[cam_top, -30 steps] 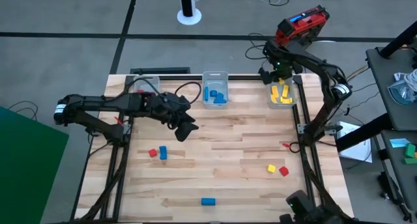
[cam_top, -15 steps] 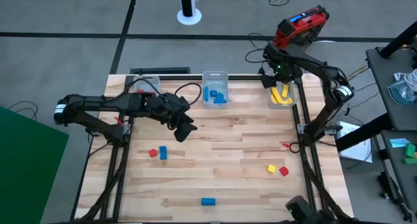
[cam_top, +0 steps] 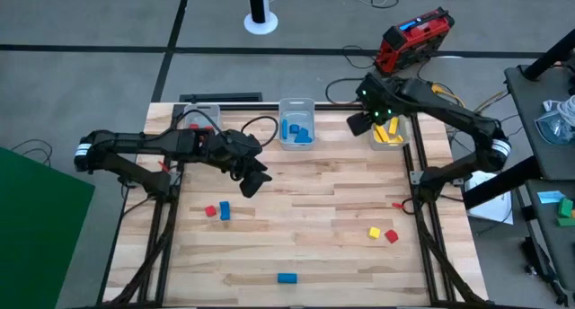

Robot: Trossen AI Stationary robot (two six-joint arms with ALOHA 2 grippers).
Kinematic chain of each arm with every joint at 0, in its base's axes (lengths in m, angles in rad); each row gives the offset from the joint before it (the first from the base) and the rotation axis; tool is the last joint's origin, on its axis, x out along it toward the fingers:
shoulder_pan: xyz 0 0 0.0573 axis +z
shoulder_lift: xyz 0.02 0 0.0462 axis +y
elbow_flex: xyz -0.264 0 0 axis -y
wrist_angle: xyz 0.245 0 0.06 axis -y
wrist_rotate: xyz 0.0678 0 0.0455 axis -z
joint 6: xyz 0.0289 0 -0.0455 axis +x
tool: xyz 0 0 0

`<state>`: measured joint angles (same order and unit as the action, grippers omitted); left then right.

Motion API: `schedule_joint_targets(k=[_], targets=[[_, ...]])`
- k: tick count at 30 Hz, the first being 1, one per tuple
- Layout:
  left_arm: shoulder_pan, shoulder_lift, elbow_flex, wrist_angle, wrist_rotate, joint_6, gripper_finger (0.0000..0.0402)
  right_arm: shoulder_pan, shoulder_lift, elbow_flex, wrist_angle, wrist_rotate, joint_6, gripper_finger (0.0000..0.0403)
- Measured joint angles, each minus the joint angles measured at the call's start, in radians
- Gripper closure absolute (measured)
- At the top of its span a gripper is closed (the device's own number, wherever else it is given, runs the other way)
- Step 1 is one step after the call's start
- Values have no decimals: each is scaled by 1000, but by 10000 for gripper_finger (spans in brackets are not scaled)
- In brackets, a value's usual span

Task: Sort blocks
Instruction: Put the blue block into the middle gray bin

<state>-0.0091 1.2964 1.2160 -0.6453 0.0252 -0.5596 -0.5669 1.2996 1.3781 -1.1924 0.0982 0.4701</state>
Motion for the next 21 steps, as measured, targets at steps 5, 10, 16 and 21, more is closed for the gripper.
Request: schedule_joint_targets(k=[5, 10, 16, 21], targets=[[-38, 0, 0, 0, 1, 0, 232, 166, -82, -2, 92, 6, 29, 221], [-91, 0, 0, 1, 1, 0, 232, 311, -116, -2, 140, 7, 29, 234], [-192, 0, 0, -2, 26, -4, 232, 472, -106, -2, 142, 7, 28, 253], [-308, 4, 0, 8, 37, -56, 232, 573, -100, -23, 154, 35, 50, 269]])
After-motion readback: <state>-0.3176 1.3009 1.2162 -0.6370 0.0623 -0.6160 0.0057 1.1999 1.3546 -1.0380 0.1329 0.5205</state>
